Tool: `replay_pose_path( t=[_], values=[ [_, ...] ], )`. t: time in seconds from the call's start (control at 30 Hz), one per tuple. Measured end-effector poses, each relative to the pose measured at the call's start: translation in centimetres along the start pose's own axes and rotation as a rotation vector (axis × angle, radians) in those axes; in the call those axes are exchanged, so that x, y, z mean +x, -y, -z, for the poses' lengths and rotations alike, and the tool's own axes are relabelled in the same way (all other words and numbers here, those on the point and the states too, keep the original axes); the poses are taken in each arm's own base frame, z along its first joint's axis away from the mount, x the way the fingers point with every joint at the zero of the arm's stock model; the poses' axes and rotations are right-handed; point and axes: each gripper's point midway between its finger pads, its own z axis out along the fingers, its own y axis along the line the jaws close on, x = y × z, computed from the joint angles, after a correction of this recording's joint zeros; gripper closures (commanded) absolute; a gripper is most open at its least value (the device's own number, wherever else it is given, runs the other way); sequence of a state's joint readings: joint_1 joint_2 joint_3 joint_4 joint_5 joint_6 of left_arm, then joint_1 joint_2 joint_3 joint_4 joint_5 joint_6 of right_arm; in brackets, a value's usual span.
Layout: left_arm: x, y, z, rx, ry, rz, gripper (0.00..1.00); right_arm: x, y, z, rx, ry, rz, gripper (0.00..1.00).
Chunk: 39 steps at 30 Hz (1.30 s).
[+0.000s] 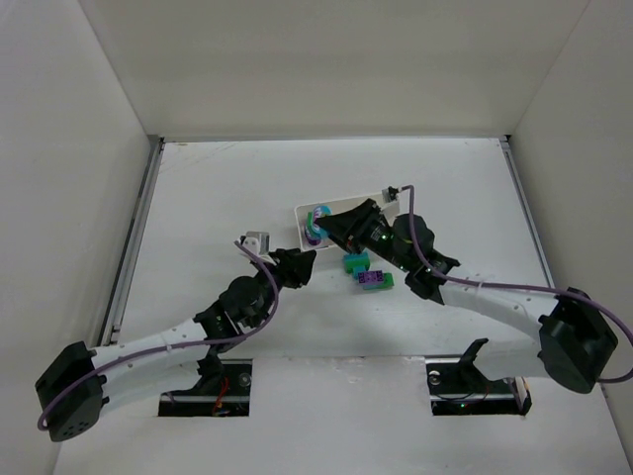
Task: Sort the legos into containers by color
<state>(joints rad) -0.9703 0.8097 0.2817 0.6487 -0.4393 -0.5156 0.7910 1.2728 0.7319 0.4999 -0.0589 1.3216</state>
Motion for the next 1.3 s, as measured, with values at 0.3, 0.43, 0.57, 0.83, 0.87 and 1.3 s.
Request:
replay_pose_path(
  t=[0.3,0.43,0.57,0.83,0.87,1.3],
  values=[
    [-0.6,0.4,-1.0,-0.032,0.087,-0.202,0.56,0.1,1.1,-1.0,-0.001,-0.019,-0.145,0.73],
    [-1.0,-0.4,-1.4,-0.076,0.115,-0.283,0.56,0.4,2.2,-1.2,0.017,-0.035,-0.188,0.73],
    [-1.3,-0.6,-1.8,-0.095,0.134,-0.331,0.56,0.9,2.8,-1.2,0.030,-0.055,-0.214,0.73],
    [-1.0,-0.6,-2.9,-0.113,0.124,-0.401,0.67,1.2,2.1,-1.5,-0.023,-0.094,-0.278,0.73],
    [-1.0,-0.6,-3.0,-0.116,0.123,-0.410,0.71,1.3,2.1,-1.5,-0.028,-0.099,-0.286,0.73],
    [-2.6,-0.4,-2.5,-0.124,0.156,-0.464,0.83,1.1,1.5,-1.0,-0.076,-0.121,-0.314,0.73]
  ],
)
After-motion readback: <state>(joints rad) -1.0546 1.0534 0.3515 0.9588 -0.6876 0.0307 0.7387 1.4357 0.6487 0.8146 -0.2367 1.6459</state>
